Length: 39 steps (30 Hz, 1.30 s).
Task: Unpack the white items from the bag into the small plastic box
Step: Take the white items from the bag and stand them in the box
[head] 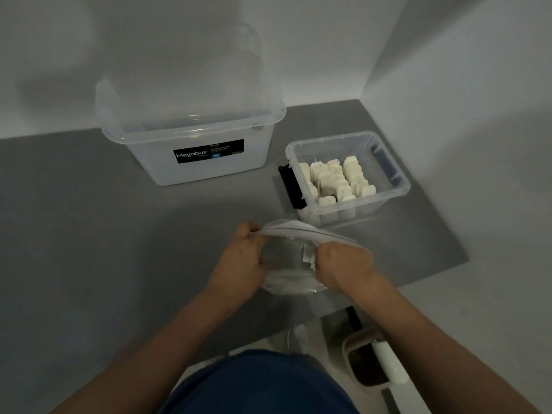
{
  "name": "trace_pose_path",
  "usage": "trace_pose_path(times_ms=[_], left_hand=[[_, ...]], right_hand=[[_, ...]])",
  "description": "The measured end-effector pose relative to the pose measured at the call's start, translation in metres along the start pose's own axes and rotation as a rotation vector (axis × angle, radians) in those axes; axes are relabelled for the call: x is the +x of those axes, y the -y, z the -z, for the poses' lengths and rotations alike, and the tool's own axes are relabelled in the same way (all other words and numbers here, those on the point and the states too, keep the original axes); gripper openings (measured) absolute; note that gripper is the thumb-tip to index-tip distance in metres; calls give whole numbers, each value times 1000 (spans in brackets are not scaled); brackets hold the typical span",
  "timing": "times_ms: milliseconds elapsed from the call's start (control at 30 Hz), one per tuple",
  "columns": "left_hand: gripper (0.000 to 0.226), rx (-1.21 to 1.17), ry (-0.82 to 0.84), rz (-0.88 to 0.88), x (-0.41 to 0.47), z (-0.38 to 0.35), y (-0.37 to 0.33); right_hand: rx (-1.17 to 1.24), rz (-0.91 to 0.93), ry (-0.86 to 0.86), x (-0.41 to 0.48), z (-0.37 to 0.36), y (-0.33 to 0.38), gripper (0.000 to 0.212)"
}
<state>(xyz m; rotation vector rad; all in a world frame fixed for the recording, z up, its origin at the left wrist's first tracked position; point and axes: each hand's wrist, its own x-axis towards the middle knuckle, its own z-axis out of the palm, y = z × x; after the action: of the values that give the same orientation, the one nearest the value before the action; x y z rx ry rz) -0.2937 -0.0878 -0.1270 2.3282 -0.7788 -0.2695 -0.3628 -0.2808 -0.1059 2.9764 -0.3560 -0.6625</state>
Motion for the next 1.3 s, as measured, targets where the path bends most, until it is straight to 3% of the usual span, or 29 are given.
trace_pose_path(times_ms=[133, 300, 433, 533, 667, 833, 900, 1000, 1067, 1167, 1300], left_hand=[[54, 11, 62, -1, -3, 7, -7], [58, 12, 127, -46, -6, 10, -13], [59, 11, 123, -48, -6, 11, -6], [59, -3, 105, -25, -4, 14, 4], [65, -6, 125, -15, -5, 12, 7], [61, 12, 154, 6, -6, -6, 3], [55, -1, 163, 3, -4, -7, 5], [52, -16, 217, 18, -1, -8, 15], [45, 4, 208, 13, 1, -4, 18], [42, 84, 195, -38, 2, 5, 11], [47, 87, 135, 24, 2, 3, 13]], right_hand=[[7, -164, 15, -3, 6, 3, 23], [52, -197, 65, -7, 4, 6, 30], [232, -147, 101, -3, -2, 5, 38], [473, 4, 76, -1, -1, 10, 53], [295, -26, -7, 3, -2, 7, 41], [121, -52, 100, 2, -12, 9, 34], [176, -19, 48, 2, -14, 11, 36], [439, 126, 32, 2, -13, 18, 61], [507, 189, 45, 1, -12, 19, 66], [276, 177, 9, -10, -1, 19, 53], [40, 141, 83, -25, -2, 36, 37]])
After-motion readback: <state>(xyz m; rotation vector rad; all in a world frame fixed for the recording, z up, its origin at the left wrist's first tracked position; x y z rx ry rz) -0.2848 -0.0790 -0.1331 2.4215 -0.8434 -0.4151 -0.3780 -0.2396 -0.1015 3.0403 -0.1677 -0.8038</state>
